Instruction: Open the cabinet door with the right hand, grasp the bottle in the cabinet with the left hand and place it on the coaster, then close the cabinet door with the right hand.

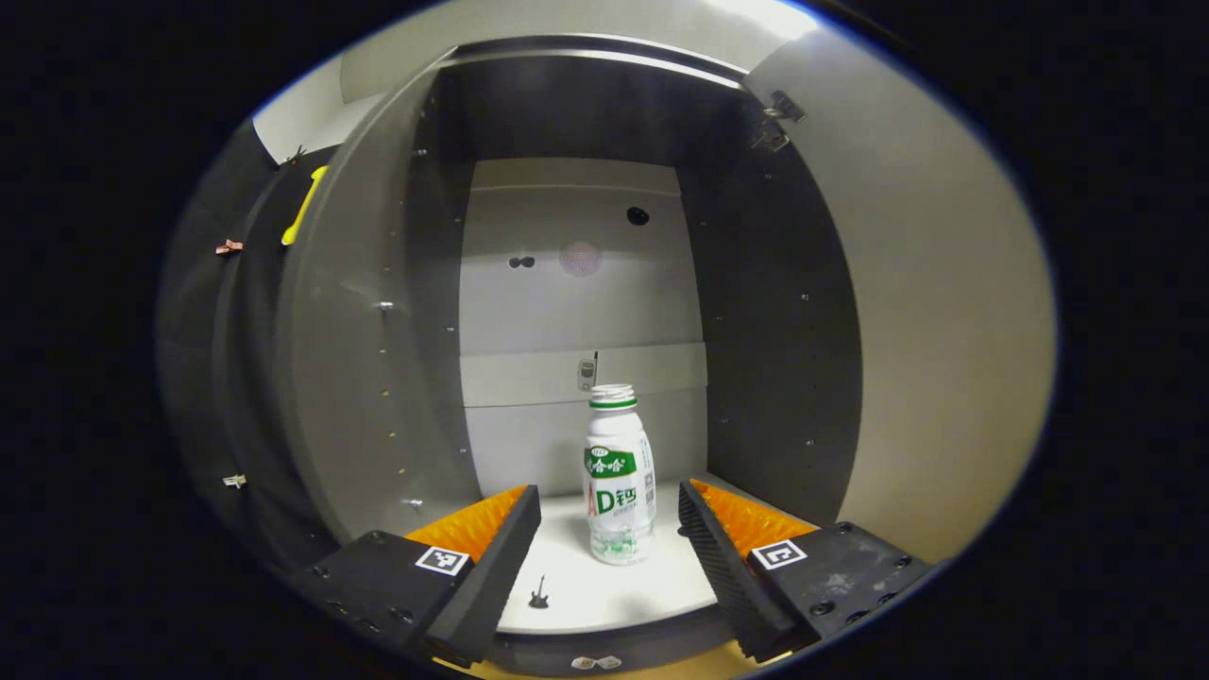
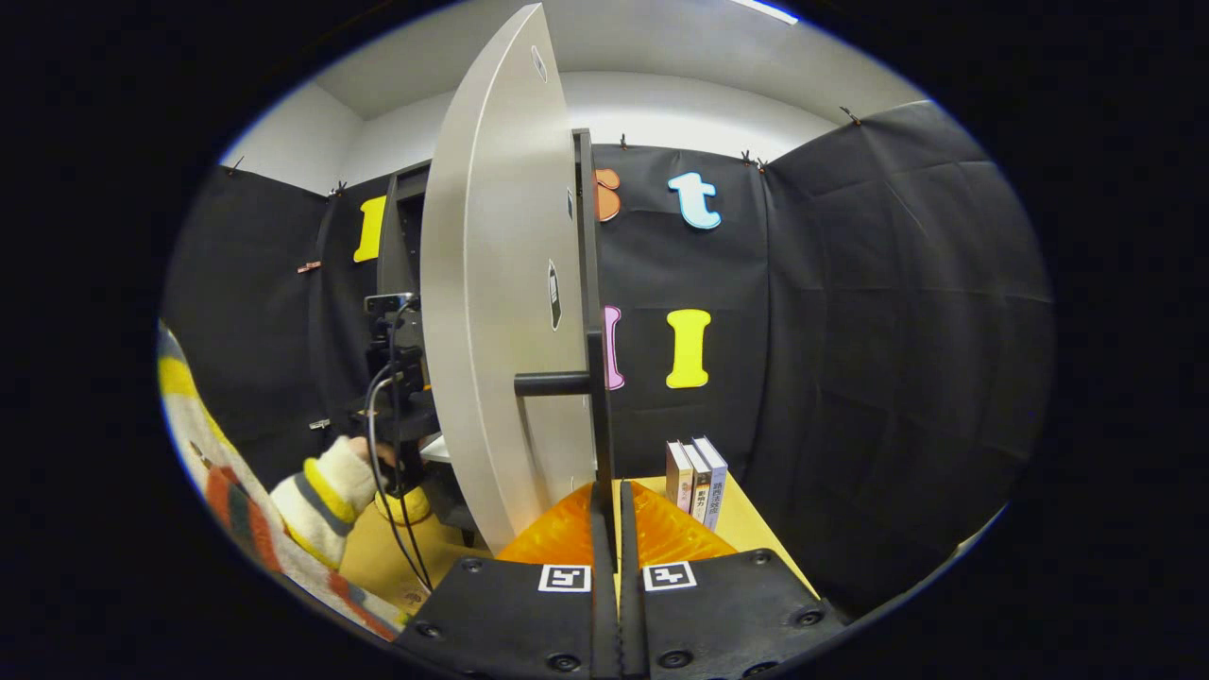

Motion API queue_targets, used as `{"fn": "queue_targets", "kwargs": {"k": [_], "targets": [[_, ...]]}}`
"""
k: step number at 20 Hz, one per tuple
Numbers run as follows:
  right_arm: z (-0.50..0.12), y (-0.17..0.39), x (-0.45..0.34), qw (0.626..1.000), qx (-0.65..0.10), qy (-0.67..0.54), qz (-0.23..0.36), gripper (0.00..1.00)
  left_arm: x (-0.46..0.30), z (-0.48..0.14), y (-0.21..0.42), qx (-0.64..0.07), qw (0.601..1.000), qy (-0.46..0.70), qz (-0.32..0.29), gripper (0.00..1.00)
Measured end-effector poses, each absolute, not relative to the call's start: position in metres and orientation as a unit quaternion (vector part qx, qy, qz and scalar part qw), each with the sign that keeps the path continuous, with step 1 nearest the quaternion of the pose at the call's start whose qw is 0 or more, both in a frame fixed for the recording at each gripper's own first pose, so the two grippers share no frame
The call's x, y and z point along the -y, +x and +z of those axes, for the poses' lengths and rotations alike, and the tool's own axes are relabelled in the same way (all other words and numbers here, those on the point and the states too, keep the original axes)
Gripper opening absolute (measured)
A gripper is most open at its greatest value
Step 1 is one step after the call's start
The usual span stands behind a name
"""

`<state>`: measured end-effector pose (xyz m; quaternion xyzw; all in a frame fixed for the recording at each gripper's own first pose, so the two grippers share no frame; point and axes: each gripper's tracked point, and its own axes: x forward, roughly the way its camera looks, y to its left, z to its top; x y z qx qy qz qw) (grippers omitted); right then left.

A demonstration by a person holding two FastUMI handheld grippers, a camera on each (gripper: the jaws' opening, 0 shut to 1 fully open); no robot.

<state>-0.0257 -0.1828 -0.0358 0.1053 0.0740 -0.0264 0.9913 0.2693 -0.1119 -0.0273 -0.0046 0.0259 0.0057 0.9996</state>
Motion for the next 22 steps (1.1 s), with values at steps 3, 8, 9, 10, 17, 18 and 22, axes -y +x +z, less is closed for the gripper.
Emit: {"fn": "queue_targets", "kwargs": {"k": [3,8,9,10,17,18,22], "targets": [[-0.031,-0.034,0.185,0.991,-0.071,0.108,-0.034,0.05,0.115,-0.037,0.306,-0.033,0.999,0.001,0.003,0.96],[-0.012,-0.046,0.195,0.989,-0.043,0.135,-0.04,0.06,0.111,-0.058,0.347,-0.056,0.998,0.018,0.01,0.97],[-0.012,-0.046,0.194,0.989,-0.044,0.136,-0.043,0.07,0.11,-0.063,0.353,-0.061,0.998,0.015,0.008,0.93],[-0.013,-0.047,0.194,0.989,-0.046,0.135,-0.046,0.07,0.11,-0.067,0.358,-0.066,0.998,0.016,0.007,0.97],[-0.015,-0.055,0.194,0.99,-0.051,0.116,-0.065,0.07,0.114,-0.07,0.362,-0.076,0.997,0.029,0.006,0.83],[-0.014,-0.057,0.194,0.99,-0.049,0.11,-0.071,0.07,0.117,-0.069,0.354,-0.078,0.997,0.019,0.003,0.82],[-0.009,-0.066,0.19,0.99,-0.04,0.103,-0.091,0.07,0.121,-0.04,0.322,-0.049,0.998,-0.001,-0.032,0.81]]}}
